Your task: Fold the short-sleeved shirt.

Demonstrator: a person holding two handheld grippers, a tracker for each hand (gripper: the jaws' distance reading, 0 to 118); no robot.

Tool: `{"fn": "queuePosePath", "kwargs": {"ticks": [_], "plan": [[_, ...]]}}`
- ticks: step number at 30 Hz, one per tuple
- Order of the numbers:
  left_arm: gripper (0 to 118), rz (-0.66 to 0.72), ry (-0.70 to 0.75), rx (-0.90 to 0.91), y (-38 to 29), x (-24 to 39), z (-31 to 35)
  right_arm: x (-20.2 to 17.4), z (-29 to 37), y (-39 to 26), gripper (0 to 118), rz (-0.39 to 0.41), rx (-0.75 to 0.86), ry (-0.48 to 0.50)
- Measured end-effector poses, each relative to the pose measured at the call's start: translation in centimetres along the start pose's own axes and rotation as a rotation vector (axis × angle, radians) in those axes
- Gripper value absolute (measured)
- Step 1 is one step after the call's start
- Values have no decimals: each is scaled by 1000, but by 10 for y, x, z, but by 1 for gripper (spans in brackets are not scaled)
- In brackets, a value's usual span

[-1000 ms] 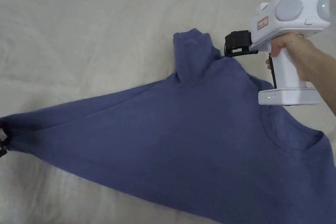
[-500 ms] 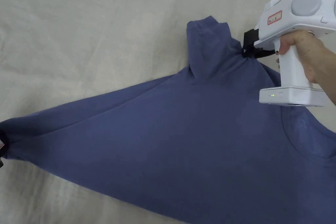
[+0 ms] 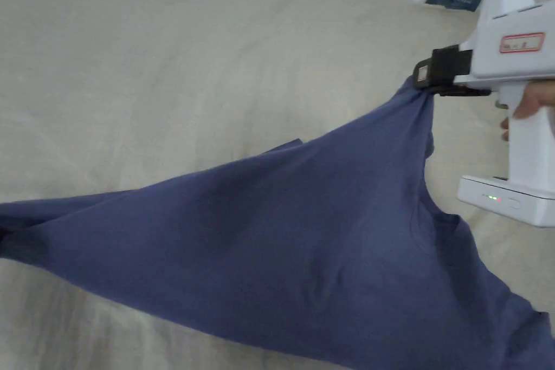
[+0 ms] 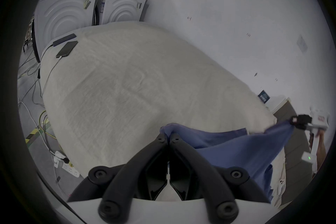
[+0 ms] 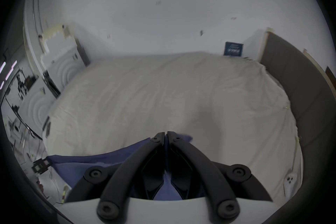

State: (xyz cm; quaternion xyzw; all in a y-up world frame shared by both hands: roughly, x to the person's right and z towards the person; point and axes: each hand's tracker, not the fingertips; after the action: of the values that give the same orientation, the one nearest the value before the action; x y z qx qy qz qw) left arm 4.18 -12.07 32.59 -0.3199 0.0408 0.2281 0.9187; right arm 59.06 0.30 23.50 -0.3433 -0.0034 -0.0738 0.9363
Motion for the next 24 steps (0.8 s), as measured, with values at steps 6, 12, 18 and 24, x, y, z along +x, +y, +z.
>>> {"fn": "queuePosePath", "kwargs": {"ticks": [6,12,18,24], "plan": [[0,-2,-114,71,23,25,22,40,140,-34,2,-98,120,-33],[0,-51,-279,149,64,82,57,59,247,-53,2,-137,235,-110],[0,-178,-453,313,124,145,112,49,327,-32,2,-66,344,-245],[0,-314,-484,481,192,186,163,39,367,12,2,25,467,-324]]}}
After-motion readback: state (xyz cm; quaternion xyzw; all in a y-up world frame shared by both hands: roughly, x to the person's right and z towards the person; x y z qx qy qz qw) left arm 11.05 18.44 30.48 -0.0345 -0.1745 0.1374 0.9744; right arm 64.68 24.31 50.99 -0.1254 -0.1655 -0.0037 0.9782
